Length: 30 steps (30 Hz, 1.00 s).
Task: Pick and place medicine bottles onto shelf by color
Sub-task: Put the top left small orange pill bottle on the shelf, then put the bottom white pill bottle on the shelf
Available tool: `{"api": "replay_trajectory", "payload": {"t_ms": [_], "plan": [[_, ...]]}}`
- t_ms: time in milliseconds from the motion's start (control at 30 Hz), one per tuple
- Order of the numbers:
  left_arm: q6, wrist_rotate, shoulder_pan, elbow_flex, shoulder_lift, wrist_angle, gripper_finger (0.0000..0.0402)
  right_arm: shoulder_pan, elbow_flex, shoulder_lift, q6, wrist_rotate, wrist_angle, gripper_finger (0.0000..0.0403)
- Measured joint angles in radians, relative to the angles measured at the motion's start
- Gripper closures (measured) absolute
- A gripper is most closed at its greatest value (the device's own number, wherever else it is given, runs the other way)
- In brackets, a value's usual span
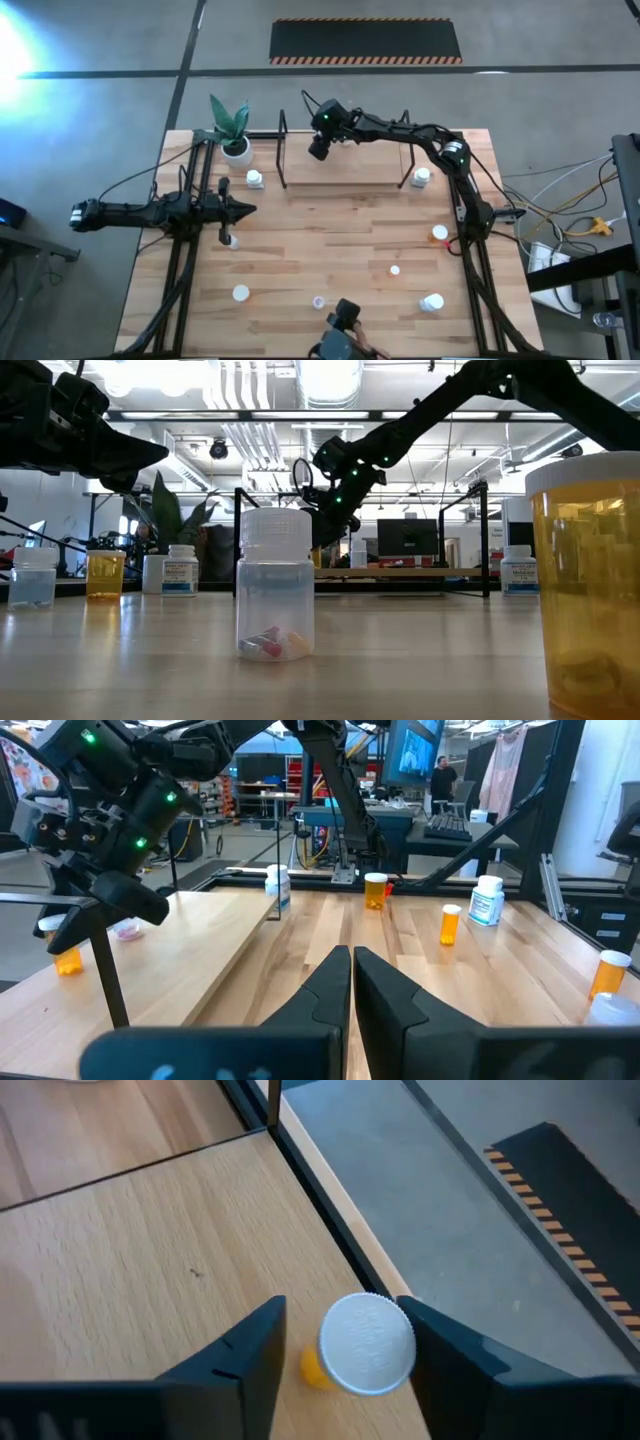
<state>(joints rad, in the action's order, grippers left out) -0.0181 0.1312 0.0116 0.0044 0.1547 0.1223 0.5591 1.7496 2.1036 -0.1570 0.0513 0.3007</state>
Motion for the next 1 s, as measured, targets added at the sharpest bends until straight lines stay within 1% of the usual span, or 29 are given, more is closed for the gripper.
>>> {"api": "replay_trajectory", "payload": {"t_ms": [100,233,467,600,767,933,1000], "plan": [[0.000,0.000,0.000,0.000,0.000,0.000,0.0402,0.000,0.000,-0.002,-0.015,0.000,-0.001,0.0192],[0.000,0.000,0.000,0.000,0.000,0.000,0.0402,-0.002,0.000,-0.020,-0.046,-0.003,-0.004,0.0168],[0.000,0.000,0.000,0.000,0.000,0.000,0.0402,-0.002,0.000,-0.076,-0.065,-0.003,-0.006,0.0150],[0.000,0.000,0.000,0.000,0.000,0.000,0.0402,-0.002,0.000,-0.128,-0.071,0.001,-0.007,0.0153],[0.000,0.000,0.000,0.000,0.000,0.000,0.0402,-0.022,-0.032,-0.179,-0.041,0.003,-0.008,0.0172],[0.000,0.000,0.000,0.000,0.000,0.000,0.0402,-0.089,-0.161,-0.258,-0.017,0.003,-0.043,0.0196],[0.000,0.000,0.000,0.000,0.000,0.000,0.0402,-0.126,-0.226,-0.300,0.010,0.026,-0.062,0.0205]]}}
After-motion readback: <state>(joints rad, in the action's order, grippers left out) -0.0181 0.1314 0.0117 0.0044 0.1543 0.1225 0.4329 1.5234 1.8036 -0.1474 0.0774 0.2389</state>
